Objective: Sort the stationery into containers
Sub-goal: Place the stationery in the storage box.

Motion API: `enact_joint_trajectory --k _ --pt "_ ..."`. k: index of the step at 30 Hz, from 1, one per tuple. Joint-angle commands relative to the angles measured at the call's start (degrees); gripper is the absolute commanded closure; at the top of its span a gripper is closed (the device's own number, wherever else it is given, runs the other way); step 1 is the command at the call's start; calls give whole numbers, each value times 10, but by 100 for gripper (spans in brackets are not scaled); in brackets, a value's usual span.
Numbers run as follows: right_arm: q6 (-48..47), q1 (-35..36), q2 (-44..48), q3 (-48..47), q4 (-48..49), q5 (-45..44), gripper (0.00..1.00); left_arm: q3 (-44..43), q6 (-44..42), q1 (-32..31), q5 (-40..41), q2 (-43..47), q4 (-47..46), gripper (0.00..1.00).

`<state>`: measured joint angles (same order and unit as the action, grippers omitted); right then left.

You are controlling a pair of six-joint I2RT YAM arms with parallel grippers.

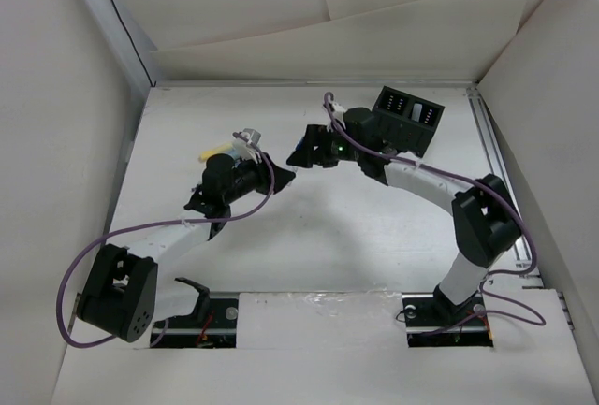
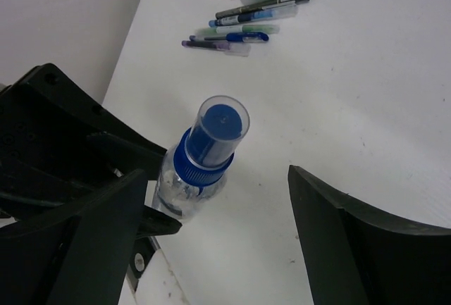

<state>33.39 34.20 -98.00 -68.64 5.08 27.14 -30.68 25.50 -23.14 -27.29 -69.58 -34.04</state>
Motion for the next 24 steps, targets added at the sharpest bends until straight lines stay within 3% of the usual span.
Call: enact_joint_trajectory --k 1,7,14,16,22,24 --pt "20 -7 -1 -22 61 21 14 0 4 1 -30 4 -51 85" --pt "52 -20 -19 -4 111 56 33 0 4 1 -36 4 -56 85" --pt "70 -26 -36 2 135 80 67 0 10 1 -36 -20 -56 82" --pt "70 -31 -36 2 140 80 76 0 10 1 -30 -20 -56 72" --pt "70 -48 -11 13 140 73 81 0 15 1 -11 -2 -56 53" --pt "70 -55 -11 20 140 58 82 0 15 1 -6 3 -62 42"
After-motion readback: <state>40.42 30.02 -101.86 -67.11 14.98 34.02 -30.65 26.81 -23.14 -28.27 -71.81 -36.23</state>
